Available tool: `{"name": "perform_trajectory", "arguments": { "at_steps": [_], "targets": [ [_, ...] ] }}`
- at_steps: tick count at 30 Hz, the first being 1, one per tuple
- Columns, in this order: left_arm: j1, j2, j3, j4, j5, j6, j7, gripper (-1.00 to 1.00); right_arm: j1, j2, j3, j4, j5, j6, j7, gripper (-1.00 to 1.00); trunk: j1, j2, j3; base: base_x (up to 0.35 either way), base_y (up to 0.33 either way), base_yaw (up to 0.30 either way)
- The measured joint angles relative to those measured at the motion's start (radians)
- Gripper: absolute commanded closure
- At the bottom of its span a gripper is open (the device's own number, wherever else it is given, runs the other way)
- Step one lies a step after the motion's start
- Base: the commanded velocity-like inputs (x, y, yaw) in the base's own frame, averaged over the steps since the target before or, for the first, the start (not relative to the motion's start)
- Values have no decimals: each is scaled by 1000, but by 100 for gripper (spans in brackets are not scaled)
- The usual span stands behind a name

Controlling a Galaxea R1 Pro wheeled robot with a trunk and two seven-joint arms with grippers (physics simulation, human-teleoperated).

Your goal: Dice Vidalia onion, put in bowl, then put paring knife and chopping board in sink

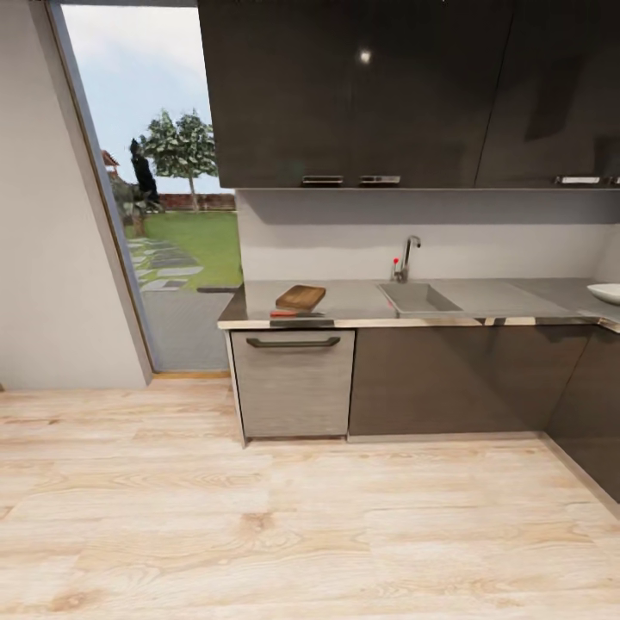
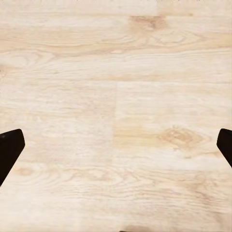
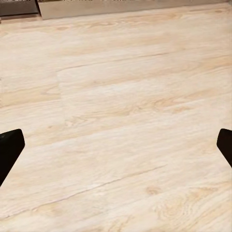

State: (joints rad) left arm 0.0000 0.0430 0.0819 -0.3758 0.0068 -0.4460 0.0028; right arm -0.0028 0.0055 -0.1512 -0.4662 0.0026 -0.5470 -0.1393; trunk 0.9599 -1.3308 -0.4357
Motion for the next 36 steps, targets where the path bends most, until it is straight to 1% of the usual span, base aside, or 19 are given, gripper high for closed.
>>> {"name": "perform_trajectory", "arguments": {
  "at_steps": [36],
  "targets": [
    [0,0,-1,2,-1,0,0,-100,0,-1,3,-1,2,-1,2,-100,-138,252,113,0,0,0]
  ]
}}
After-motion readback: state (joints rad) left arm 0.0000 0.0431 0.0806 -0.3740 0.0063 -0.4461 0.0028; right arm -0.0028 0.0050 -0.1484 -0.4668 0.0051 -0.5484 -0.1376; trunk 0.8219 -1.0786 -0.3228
